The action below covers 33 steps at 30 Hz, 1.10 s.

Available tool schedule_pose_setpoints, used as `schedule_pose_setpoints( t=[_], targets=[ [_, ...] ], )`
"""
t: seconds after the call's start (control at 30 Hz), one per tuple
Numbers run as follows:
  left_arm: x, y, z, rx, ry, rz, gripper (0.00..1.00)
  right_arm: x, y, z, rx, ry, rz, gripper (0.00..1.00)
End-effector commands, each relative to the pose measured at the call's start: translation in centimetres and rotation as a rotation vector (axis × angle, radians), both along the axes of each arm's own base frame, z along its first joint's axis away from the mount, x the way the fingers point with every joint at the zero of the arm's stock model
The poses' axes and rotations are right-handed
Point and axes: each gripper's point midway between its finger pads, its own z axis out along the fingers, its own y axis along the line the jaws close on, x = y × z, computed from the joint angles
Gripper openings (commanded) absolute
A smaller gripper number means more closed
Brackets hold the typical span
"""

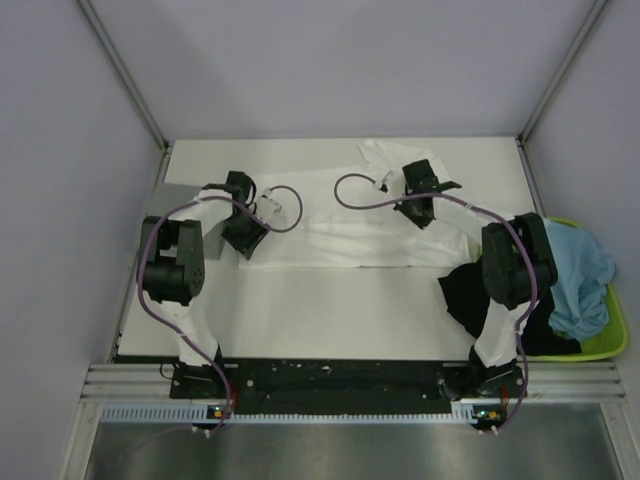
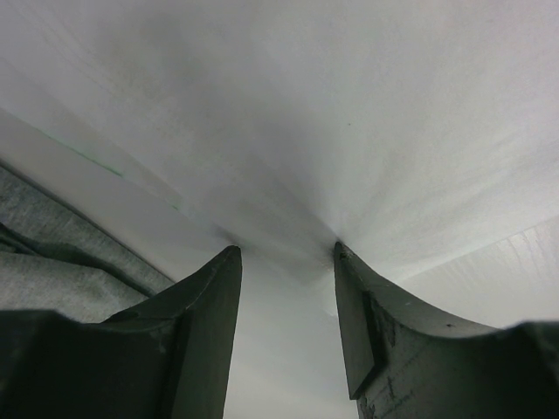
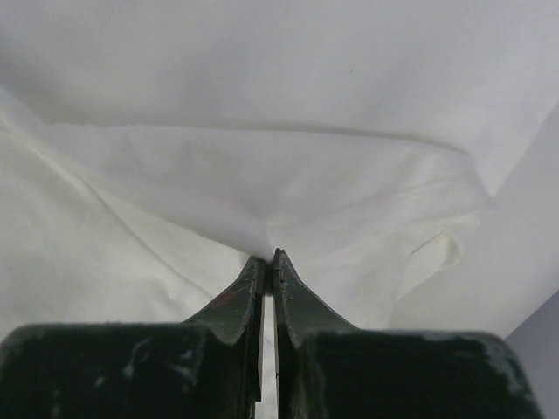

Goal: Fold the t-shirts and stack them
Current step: Fold the flattened tshirt in 1/3 of the way

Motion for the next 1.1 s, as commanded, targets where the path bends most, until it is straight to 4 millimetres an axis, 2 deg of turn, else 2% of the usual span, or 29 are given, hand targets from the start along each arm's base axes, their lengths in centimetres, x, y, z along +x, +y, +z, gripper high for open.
schedule_pose_setpoints(
  t=[0.0, 0.23, 0.33, 0.43, 0.63, 0.83, 0.9, 0.93, 1.0, 1.07],
  targets=[
    [-0.6, 0.7, 0.2, 0.022, -0.013, -0.004, 0.51, 5.4, 3.1, 4.3, -0.026, -0.230, 0.200, 0.00],
    [-1.3, 1.0, 0.1, 0.035, -0.006, -0.002, 0.52, 7.2, 4.9, 2.7, -0.085, -0.233, 0.347, 0.00],
    [-1.3, 1.0, 0.3, 0.033, -0.008, -0.001, 0.52, 8.5, 5.6, 3.7, -0.094, -0.288, 0.379, 0.00],
    [-1.3, 1.0, 0.4, 0.034, -0.010, 0.001, 0.52, 9.3, 7.2, 4.6, -0.083, -0.337, 0.447, 0.00],
    [-1.6, 1.0, 0.4, 0.030, -0.012, 0.010, 0.52, 10.9, 8.4, 4.5, -0.086, -0.436, 0.492, 0.00],
    [-1.9, 1.1, 0.2, 0.037, -0.007, 0.009, 0.54, 11.1, 10.0, 4.2, -0.054, -0.430, 0.534, 0.00],
    [-2.0, 1.1, 0.2, 0.036, -0.004, 0.007, 0.54, 11.1, 10.0, 3.8, -0.052, -0.420, 0.521, 0.09],
    [-2.0, 1.2, 0.2, 0.039, -0.006, 0.006, 0.54, 11.1, 10.0, 3.7, -0.055, -0.418, 0.506, 0.21],
    [-2.0, 1.2, 0.4, 0.043, -0.010, 0.001, 0.55, 11.3, 9.8, 4.4, -0.054, -0.432, 0.458, 0.33],
    [-1.7, 1.4, 0.9, 0.050, -0.022, -0.003, 0.56, 11.5, 10.2, 6.3, -0.007, -0.457, 0.405, 0.48]
  ],
)
